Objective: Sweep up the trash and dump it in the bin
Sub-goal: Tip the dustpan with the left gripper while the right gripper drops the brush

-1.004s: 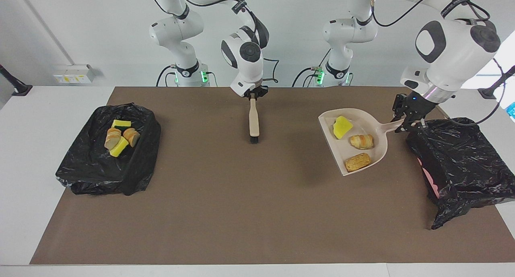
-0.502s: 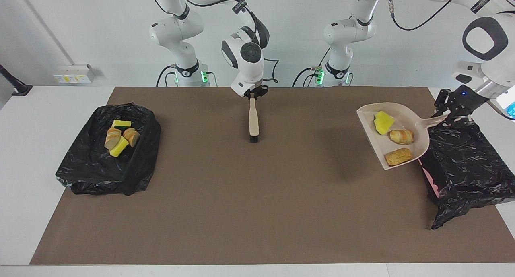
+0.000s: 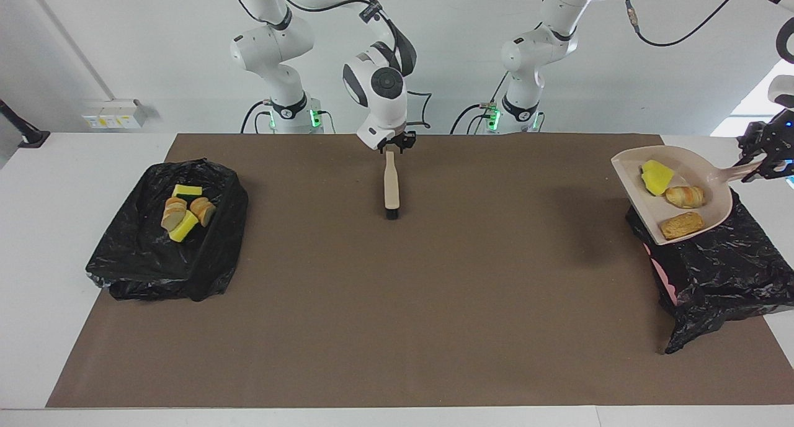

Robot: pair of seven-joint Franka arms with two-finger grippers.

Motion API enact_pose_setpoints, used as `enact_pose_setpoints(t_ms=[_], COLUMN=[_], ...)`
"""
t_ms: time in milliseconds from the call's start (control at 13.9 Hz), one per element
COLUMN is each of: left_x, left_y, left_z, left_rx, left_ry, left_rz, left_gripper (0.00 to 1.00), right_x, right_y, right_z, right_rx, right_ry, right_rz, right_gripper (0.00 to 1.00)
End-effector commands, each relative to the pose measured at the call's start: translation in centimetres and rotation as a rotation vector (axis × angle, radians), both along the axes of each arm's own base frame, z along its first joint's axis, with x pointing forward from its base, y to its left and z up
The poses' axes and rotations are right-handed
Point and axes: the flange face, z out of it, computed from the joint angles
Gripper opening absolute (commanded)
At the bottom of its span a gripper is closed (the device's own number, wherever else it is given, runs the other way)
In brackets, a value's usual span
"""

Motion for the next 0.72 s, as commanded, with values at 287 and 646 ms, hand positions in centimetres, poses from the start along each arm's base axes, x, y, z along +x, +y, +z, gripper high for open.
enact_pose_setpoints(t_ms=[287, 646], left_x=[4.1, 6.1], left_y=[3.2, 3.1], left_z=[-0.1, -1.3], left_rx=[0.185, 0.487], left_ry=[-0.096, -0.121], left_rz=[-0.035, -0.007], left_gripper=[0.00, 0.00], right_x=[9.1, 16.2], right_y=[-2.8, -8.8], right_z=[7.5, 12.8], right_rx=[0.042, -0.024], right_ry=[-0.194, -0.368], right_rz=[-0.088, -0.114], right_gripper=[1.00, 1.00])
